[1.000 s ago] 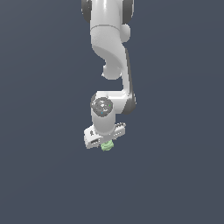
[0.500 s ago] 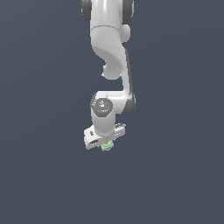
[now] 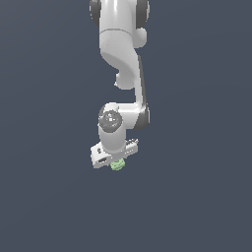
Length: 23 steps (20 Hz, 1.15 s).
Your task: Pick up the object and move it to a goal position.
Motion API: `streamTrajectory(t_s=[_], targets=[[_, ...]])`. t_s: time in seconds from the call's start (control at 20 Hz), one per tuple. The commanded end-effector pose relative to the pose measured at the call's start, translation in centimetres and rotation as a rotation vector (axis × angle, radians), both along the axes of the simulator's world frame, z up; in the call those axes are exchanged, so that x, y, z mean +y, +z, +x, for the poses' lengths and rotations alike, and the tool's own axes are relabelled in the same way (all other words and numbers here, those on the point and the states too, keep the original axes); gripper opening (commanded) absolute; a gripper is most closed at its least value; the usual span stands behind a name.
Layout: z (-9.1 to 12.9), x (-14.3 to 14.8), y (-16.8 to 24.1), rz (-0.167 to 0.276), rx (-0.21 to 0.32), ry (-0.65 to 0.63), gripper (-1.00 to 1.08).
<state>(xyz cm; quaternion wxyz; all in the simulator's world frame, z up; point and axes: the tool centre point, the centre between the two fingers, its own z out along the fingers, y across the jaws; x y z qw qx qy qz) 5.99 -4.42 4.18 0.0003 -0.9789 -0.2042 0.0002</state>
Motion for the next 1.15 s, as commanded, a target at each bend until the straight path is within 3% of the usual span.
streamTrajectory(t_s=[0.0,0.6,1.1], targets=[[0.3,-1.5,0.1,-0.001,0.000,-0.002,-1.00],[2.7,-10.3,0.9,0.000,0.000,-0.001,-1.00],[3.4,-12.1,1.0,0.000,0.000,-0.001,-1.00]])
